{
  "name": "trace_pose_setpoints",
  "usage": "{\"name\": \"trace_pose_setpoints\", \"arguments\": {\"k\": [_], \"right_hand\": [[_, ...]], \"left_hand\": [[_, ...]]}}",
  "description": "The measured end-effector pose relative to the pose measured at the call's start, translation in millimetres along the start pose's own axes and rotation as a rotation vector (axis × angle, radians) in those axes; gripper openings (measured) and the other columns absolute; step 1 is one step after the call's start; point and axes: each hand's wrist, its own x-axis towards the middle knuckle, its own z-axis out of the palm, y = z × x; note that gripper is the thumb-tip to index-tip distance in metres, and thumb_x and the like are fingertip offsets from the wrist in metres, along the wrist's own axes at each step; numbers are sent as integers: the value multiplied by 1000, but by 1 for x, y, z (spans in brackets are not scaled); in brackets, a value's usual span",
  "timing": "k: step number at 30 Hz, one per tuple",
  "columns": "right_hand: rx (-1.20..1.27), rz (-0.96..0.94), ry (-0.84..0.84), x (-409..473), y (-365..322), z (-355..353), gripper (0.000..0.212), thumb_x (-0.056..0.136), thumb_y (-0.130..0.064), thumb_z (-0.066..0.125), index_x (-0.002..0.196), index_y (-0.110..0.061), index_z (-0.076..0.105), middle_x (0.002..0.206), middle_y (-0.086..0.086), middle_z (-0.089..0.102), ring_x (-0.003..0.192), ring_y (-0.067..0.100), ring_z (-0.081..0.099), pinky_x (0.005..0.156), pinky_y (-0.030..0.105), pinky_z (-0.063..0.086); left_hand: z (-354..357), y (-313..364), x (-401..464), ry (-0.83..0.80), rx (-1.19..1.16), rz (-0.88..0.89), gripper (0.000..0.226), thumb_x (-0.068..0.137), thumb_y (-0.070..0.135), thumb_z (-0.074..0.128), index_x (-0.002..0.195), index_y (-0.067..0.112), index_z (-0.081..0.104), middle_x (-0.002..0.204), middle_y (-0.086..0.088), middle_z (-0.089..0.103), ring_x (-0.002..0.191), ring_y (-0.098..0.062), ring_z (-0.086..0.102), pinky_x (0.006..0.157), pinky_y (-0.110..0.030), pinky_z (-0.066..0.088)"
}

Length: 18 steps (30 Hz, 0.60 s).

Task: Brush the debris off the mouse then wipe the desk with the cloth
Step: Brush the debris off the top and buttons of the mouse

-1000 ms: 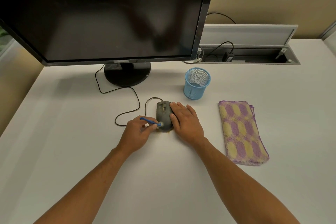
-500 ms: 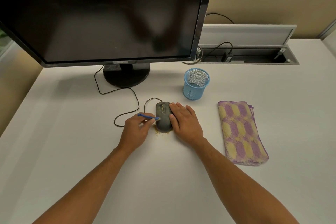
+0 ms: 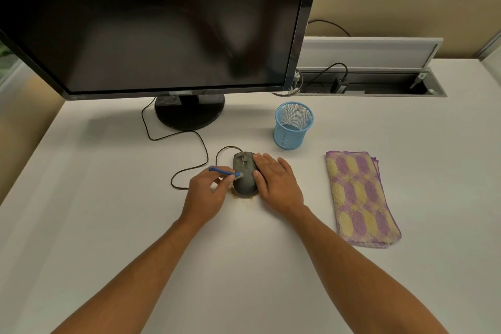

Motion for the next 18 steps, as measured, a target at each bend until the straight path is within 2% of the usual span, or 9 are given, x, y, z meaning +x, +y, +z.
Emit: {"name": "trace_pose_setpoints", "arguments": {"k": [5,9,11,18], "right_hand": [[6,1,17,0,1,2,58,98,-45,20,143,-19,44,146,-1,48,140,14,36,117,36,18],[1,1,23,0,2,4,57,99,-44,21,143,-18,45,145,-1,49,139,14,37,117,37,18],[3,2,26,0,2,5,56,99,-44,22,143,-18,45,145,-1,50,139,14,37,117,37,19],[3,2,23,0,2,4,56,99,-45,22,143,-19,45,146,-1,49,139,14,37,117,37,19]], "left_hand": [[0,-8,1,-42,65,112,16,90,7,66,105,10,72,100,3,68,95,-1,61,78,-7,47],[7,-18,-12,-133,152,275,19,88,9,65,106,7,71,100,-4,70,92,-9,62,85,-17,49],[10,-22,-17,-164,174,298,22,89,15,63,106,5,70,101,-6,70,93,-13,62,86,-21,51],[8,-27,-26,-221,202,330,22,87,9,63,108,7,71,103,-5,71,96,-14,64,90,-23,51]]}}
